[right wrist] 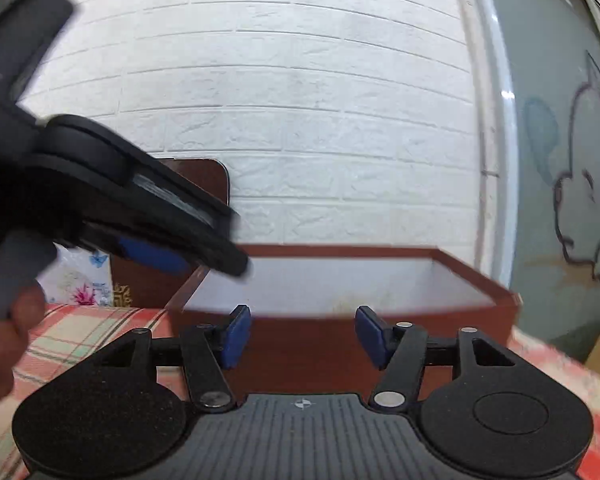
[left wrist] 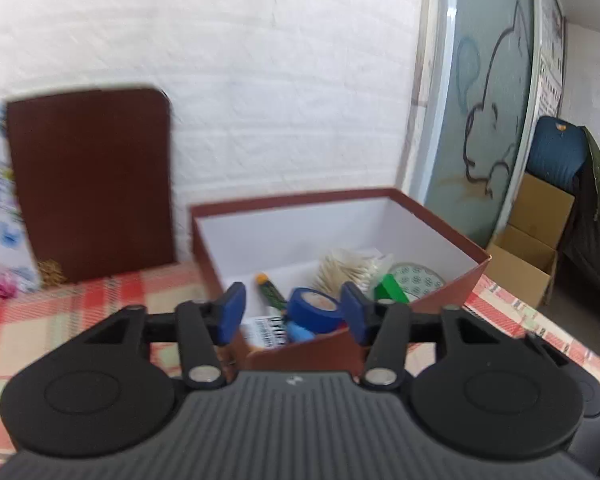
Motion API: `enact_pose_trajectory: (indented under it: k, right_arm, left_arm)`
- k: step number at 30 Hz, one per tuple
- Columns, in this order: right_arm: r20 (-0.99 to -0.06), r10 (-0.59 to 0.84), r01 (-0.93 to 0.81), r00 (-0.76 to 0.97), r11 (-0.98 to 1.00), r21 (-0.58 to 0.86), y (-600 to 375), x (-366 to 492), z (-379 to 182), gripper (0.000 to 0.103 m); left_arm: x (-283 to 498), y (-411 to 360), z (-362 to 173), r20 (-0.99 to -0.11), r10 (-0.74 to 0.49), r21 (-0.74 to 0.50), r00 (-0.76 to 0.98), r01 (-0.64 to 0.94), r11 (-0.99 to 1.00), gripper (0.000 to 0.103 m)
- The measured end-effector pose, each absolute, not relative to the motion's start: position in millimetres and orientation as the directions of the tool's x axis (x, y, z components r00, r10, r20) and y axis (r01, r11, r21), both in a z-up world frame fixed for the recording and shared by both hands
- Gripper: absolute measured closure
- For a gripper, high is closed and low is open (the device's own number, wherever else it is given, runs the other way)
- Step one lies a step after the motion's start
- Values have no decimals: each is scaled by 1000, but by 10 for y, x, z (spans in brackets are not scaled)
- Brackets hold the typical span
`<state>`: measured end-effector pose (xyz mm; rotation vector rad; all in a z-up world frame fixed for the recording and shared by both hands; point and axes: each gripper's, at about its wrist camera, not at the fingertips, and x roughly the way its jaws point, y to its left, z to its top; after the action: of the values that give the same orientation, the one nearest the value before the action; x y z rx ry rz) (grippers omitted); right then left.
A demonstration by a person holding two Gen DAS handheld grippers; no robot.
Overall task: Organize objects
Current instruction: 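Carry the blue tape roll into the brown box and open the right gripper, then move the right gripper to the black tape roll and grasp it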
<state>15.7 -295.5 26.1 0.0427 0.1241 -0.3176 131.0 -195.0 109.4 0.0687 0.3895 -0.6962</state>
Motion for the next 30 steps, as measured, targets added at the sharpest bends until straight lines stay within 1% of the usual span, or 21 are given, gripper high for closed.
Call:
enact_pose_trajectory:
  k: [1, 2, 3, 4, 6, 8, 9, 10, 11, 12, 13, 15, 16, 25, 30]
  right_arm:
    - [-147, -291, 301, 945, 952, 57, -2913, 63, 221, 44]
    - [-180, -256, 273, 950, 959, 79, -2857, 4, 180, 42]
    - [-232, -205, 230, 951, 969, 86, -2795, -6, 139, 42]
    - [-288, -145, 178, 947, 980, 91, -2736, 24, 94, 43]
    - [-383, -21, 67, 923, 992, 108, -2570, 58, 13, 43]
    - [-481, 69, -26, 874, 995, 97, -2405, 160, -49, 44]
    - [-524, 86, -48, 848, 995, 85, -2236, 149, -107, 43]
    - [-555, 87, -58, 827, 996, 70, -2152, 155, -135, 40]
    - [-568, 74, -64, 820, 997, 38, -2067, 200, -137, 38]
    - [-572, 60, -67, 818, 998, 9, -2053, 240, -135, 36]
    - [-577, 49, -61, 816, 998, -2, -2034, 236, -131, 36]
    - [-578, 30, -33, 816, 999, 5, -2038, 169, -96, 32]
    - [-578, 25, -22, 816, 1000, 12, -2065, 167, -100, 32]
    - [-563, -38, 82, 826, 995, 53, -2035, -15, -141, 28]
    - [-573, -60, 71, 817, 998, -3, -1874, -94, -158, 24]
  left_arm:
    - [1216, -1799, 1047, -361, -597, -62, 716, 620, 782, 42]
    - [1152, -1650, 968, -374, -583, -64, 721, 608, 792, 42]
    - [1125, -1510, 861, -412, -558, -63, 721, 588, 806, 42]
    - [1146, -1386, 722, -468, -513, -53, 720, 556, 830, 42]
    - [1209, -1103, 400, -590, -382, -30, 711, 454, 891, 43]
    - [1290, -754, 107, -697, -257, -29, 669, 332, 943, 44]
    - [1238, -576, 63, -674, -259, -51, 692, 306, 951, 42]
    - [1154, -437, 61, -653, -251, -50, 714, 290, 956, 39]
    - [1103, -372, 35, -656, -225, -26, 721, 276, 961, 39]
    - [1039, -327, 10, -643, -211, -8, 736, 269, 963, 38]
    - [961, -315, -18, -627, -206, 5, 752, 268, 963, 36]
    - [823, -361, -63, -587, -181, 55, 789, 261, 964, 34]
    - [795, -393, -69, -576, -168, 79, 800, 259, 963, 34]
    - [763, -346, -74, -566, -159, 66, 809, 237, 969, 27]
    - [677, -251, -81, -567, -151, 62, 810, 225, 972, 26]
